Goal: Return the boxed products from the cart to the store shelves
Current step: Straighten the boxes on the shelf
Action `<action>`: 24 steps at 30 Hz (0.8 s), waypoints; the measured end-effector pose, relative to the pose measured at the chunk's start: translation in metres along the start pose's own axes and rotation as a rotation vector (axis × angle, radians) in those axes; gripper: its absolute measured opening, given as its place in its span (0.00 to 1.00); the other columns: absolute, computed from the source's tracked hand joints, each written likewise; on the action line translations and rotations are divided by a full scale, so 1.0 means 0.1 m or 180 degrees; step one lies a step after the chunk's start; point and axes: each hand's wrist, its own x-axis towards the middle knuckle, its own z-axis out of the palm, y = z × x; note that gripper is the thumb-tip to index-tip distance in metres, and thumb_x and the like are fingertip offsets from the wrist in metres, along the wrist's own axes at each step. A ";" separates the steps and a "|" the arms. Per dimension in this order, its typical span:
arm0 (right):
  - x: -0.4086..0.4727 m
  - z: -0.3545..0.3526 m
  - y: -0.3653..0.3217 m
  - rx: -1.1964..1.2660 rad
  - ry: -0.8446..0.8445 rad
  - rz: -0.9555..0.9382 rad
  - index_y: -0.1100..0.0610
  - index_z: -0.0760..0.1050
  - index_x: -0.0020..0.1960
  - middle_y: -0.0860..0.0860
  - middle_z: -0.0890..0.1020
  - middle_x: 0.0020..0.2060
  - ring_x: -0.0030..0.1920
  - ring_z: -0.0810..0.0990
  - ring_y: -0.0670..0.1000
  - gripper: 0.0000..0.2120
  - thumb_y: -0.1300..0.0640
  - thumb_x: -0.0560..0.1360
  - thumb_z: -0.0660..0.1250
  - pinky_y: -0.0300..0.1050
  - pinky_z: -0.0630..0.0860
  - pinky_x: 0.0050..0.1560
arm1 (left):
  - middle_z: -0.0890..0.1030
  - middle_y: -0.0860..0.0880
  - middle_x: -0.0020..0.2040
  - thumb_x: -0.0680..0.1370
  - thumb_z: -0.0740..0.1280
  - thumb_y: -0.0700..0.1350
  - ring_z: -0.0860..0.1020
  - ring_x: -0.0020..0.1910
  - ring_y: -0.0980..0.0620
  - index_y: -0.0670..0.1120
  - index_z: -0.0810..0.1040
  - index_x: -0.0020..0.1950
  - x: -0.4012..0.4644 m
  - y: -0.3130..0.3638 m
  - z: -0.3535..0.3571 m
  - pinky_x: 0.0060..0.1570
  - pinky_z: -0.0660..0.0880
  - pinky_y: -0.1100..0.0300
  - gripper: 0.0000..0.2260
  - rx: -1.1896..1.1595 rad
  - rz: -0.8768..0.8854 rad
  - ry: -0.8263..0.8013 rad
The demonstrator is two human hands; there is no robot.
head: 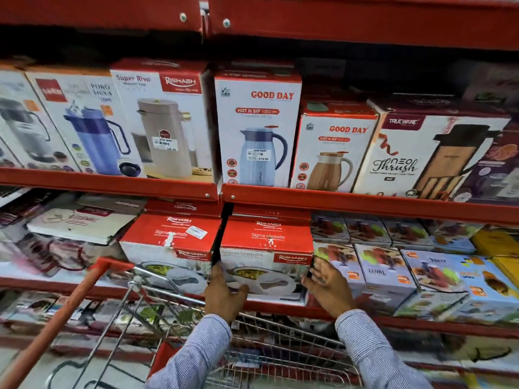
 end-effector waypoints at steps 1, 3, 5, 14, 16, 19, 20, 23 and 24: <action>-0.01 0.00 0.00 0.0033 0.0021 0.0026 0.59 0.62 0.73 0.54 0.70 0.71 0.70 0.70 0.53 0.33 0.65 0.72 0.70 0.42 0.68 0.66 | 0.79 0.40 0.62 0.72 0.72 0.49 0.80 0.56 0.38 0.44 0.56 0.75 -0.01 0.00 -0.01 0.54 0.78 0.51 0.38 0.0005 0.0037 -0.0013; -0.05 0.01 0.02 0.0130 0.0054 0.0064 0.60 0.61 0.74 0.55 0.69 0.72 0.71 0.69 0.54 0.33 0.67 0.72 0.69 0.42 0.67 0.66 | 0.80 0.40 0.60 0.71 0.72 0.50 0.81 0.54 0.38 0.45 0.57 0.75 -0.02 -0.01 -0.03 0.51 0.78 0.51 0.37 0.0045 0.0101 -0.0055; -0.09 0.01 0.02 0.0197 0.0077 0.0048 0.59 0.61 0.74 0.55 0.69 0.72 0.71 0.69 0.53 0.33 0.67 0.72 0.69 0.41 0.67 0.65 | 0.82 0.41 0.57 0.71 0.72 0.49 0.81 0.50 0.39 0.45 0.58 0.74 -0.04 -0.02 -0.05 0.49 0.79 0.51 0.36 0.0055 0.0143 -0.0073; -0.18 0.01 0.07 0.0103 0.0204 0.0006 0.58 0.63 0.74 0.54 0.71 0.71 0.69 0.71 0.52 0.34 0.65 0.71 0.71 0.43 0.69 0.66 | 0.83 0.42 0.55 0.73 0.72 0.45 0.77 0.40 0.48 0.44 0.55 0.77 -0.18 0.03 -0.12 0.46 0.72 0.60 0.38 0.0097 0.0214 -0.0117; -0.19 0.02 0.07 0.0099 0.0187 0.0053 0.58 0.63 0.73 0.53 0.72 0.70 0.69 0.71 0.52 0.34 0.64 0.70 0.71 0.43 0.69 0.67 | 0.82 0.43 0.57 0.73 0.72 0.45 0.77 0.41 0.50 0.44 0.56 0.77 -0.20 0.03 -0.13 0.45 0.71 0.62 0.37 0.0112 0.0182 -0.0106; -0.25 -0.01 -0.06 -0.0040 0.0339 -0.0008 0.56 0.68 0.70 0.49 0.76 0.64 0.67 0.74 0.52 0.30 0.61 0.70 0.72 0.42 0.71 0.63 | 0.84 0.45 0.50 0.71 0.72 0.44 0.79 0.40 0.50 0.45 0.65 0.72 -0.21 0.11 -0.20 0.44 0.77 0.59 0.31 0.0009 0.0277 0.0172; -0.27 -0.04 -0.14 -0.0133 0.0538 -0.0071 0.56 0.70 0.69 0.47 0.77 0.61 0.65 0.76 0.52 0.28 0.61 0.70 0.72 0.41 0.72 0.61 | 0.85 0.45 0.48 0.71 0.73 0.43 0.81 0.42 0.49 0.45 0.70 0.69 -0.22 0.18 -0.25 0.46 0.80 0.57 0.27 -0.0096 0.0331 0.0367; -0.31 -0.11 -0.52 -0.0144 0.1163 -0.0587 0.57 0.73 0.65 0.51 0.81 0.59 0.56 0.79 0.50 0.23 0.64 0.71 0.71 0.43 0.75 0.60 | 0.81 0.50 0.51 0.72 0.72 0.39 0.80 0.47 0.53 0.45 0.74 0.62 -0.22 0.54 -0.50 0.50 0.80 0.57 0.20 -0.0666 0.0692 0.0882; -0.29 -0.11 -0.69 -0.0026 0.1196 -0.0860 0.57 0.74 0.64 0.51 0.81 0.57 0.55 0.79 0.48 0.22 0.65 0.71 0.70 0.44 0.76 0.61 | 0.79 0.51 0.53 0.73 0.72 0.39 0.79 0.49 0.54 0.45 0.75 0.62 -0.18 0.69 -0.60 0.52 0.79 0.58 0.18 -0.0806 0.0862 0.0983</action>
